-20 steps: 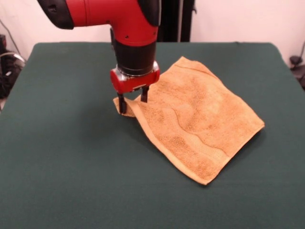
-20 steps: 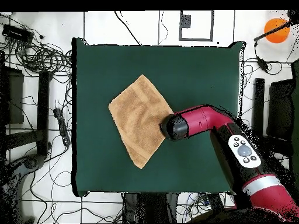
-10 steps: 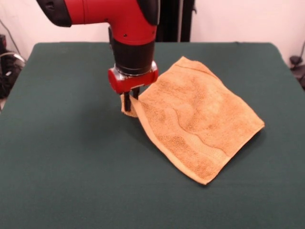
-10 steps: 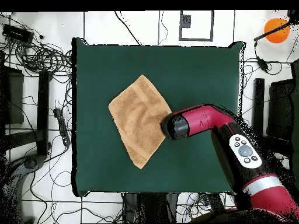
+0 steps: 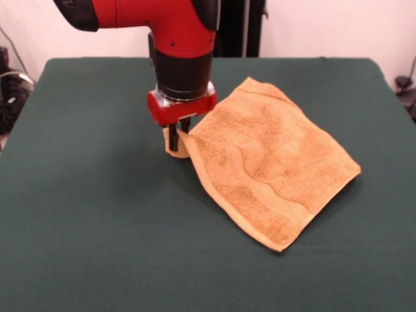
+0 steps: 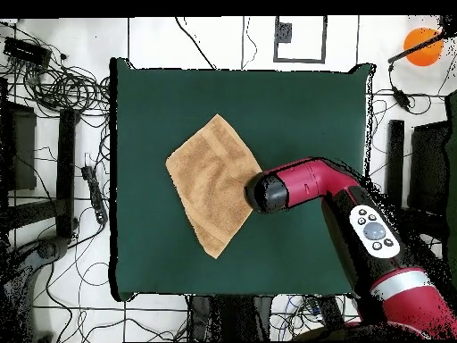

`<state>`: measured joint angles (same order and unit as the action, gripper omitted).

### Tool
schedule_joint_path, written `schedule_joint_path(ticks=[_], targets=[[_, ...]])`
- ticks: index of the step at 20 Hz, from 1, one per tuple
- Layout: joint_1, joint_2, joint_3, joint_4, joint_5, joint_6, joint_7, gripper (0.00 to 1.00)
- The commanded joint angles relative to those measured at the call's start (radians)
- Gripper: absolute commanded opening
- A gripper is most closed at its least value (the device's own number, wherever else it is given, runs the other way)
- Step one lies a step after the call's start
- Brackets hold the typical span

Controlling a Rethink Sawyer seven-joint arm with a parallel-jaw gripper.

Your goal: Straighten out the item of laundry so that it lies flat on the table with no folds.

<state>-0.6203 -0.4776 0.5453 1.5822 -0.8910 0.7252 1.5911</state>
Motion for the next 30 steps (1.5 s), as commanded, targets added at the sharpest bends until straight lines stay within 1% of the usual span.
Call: schedule_joint_path(ticks=[1,6,30], targets=[[0.05,0.013,0.009,-0.021,-0.025,0.036,-0.149,0.0],[0.053,0.01,0.005,-0.028,-0.043,0.03,-0.161,0.0],[0.028,0.022,0.019,-0.046,-0.042,0.028,-0.204,0.0]])
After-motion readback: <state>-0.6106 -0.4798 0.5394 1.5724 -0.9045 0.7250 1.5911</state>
